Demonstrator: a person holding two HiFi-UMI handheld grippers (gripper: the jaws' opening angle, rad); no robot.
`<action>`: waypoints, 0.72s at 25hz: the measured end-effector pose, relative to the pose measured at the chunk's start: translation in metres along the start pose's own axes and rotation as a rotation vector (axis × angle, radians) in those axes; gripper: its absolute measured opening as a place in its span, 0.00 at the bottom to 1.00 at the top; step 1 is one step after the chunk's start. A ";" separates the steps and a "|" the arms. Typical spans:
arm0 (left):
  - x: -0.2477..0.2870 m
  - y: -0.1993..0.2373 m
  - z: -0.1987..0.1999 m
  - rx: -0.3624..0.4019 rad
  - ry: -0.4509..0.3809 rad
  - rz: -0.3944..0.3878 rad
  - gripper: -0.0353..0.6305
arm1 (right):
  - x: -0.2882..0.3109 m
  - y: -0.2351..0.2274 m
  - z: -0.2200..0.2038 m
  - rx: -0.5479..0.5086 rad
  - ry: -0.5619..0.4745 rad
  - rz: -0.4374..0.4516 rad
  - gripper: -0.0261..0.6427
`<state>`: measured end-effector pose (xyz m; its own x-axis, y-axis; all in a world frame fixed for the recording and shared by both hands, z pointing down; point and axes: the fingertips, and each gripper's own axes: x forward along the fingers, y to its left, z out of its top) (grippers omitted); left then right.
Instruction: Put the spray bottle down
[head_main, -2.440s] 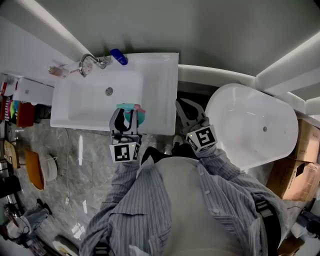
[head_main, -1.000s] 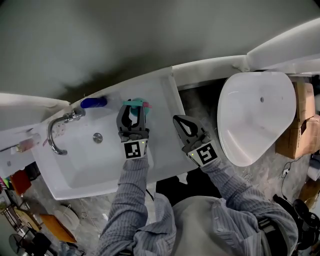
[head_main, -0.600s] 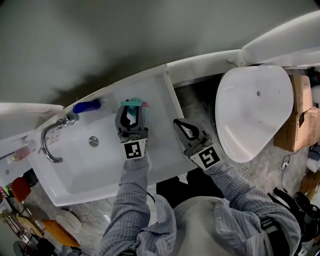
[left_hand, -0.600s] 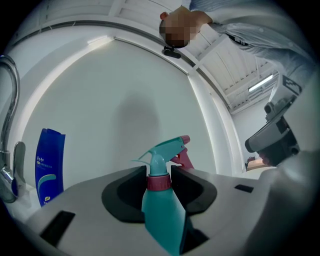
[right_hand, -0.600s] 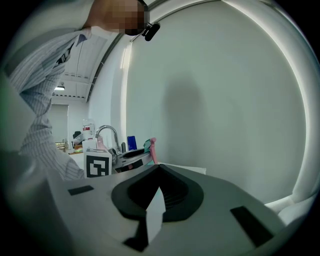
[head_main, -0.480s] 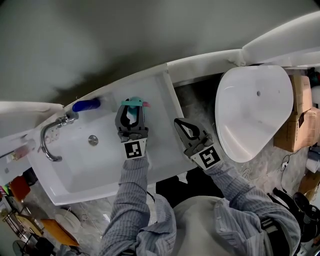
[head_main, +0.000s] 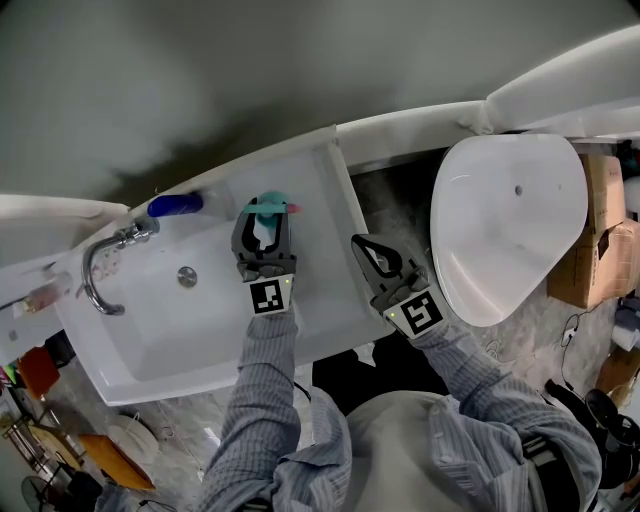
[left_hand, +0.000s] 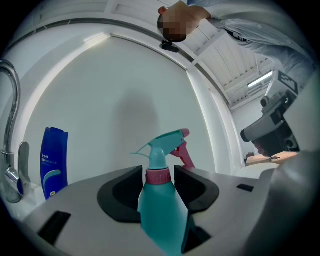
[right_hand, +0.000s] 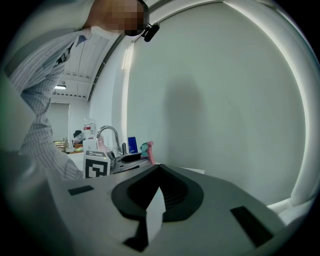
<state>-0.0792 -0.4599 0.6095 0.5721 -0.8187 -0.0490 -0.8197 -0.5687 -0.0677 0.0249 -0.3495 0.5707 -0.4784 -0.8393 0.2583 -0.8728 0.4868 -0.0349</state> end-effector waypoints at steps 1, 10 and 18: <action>0.000 0.000 0.000 0.001 0.001 0.001 0.32 | 0.000 0.000 0.001 -0.002 -0.001 0.001 0.06; -0.007 0.000 -0.009 0.029 0.041 0.004 0.35 | -0.008 0.003 -0.001 0.004 0.005 -0.003 0.06; -0.024 0.001 -0.007 0.039 0.053 0.013 0.35 | -0.016 0.014 0.002 -0.009 -0.006 0.004 0.06</action>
<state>-0.0942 -0.4413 0.6178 0.5580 -0.8298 0.0029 -0.8249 -0.5551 -0.1067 0.0202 -0.3298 0.5646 -0.4825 -0.8388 0.2523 -0.8700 0.4923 -0.0272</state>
